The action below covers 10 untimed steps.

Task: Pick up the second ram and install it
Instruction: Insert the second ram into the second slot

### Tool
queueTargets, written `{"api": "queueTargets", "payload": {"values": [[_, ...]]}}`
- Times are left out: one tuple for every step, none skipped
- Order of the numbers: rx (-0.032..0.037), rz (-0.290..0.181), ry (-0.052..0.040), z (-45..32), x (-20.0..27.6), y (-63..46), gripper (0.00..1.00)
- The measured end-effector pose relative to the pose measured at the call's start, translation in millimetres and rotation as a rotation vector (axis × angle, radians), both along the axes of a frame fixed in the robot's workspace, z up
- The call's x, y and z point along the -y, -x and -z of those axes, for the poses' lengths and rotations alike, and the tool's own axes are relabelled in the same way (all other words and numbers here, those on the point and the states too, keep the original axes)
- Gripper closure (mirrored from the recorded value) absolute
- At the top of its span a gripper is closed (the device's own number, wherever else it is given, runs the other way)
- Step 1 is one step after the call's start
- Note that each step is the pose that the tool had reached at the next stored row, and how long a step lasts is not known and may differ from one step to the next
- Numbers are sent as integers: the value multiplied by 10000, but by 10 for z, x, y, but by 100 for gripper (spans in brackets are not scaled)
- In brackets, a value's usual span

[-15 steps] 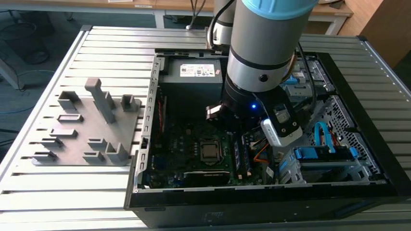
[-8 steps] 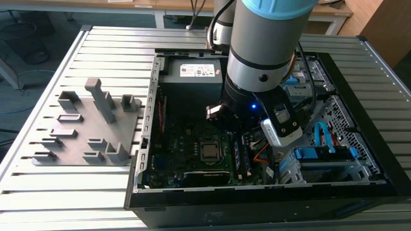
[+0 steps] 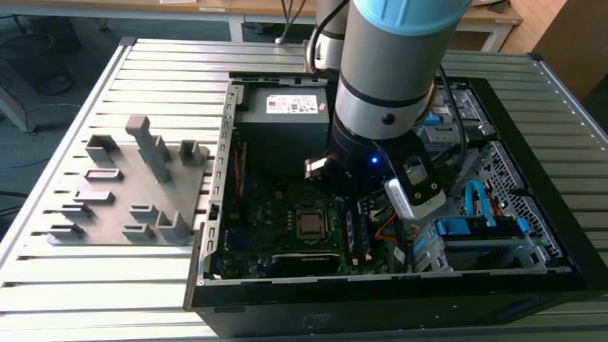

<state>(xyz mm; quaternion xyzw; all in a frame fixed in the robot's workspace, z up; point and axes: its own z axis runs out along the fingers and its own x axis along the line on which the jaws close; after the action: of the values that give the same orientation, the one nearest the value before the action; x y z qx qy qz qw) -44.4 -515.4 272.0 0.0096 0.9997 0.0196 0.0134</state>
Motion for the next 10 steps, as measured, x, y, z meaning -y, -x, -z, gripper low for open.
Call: {"api": "queueTargets", "payload": {"values": [[0,1,0,2,0,0,86],[1,1,-4,8,0,0,86],[2,2,-5,14,-1,0,86],[1,4,-4,22,-1,-1,86],[1,6,-3,35,-3,-2,86],[1,15,-1,54,-12,-5,86],[-1,25,-1,71,-25,-8,86],[-2,34,-2,90,-40,-9,86],[-4,43,-4,109,-56,-10,86],[-8,52,-2,126,-71,-11,86]]}}
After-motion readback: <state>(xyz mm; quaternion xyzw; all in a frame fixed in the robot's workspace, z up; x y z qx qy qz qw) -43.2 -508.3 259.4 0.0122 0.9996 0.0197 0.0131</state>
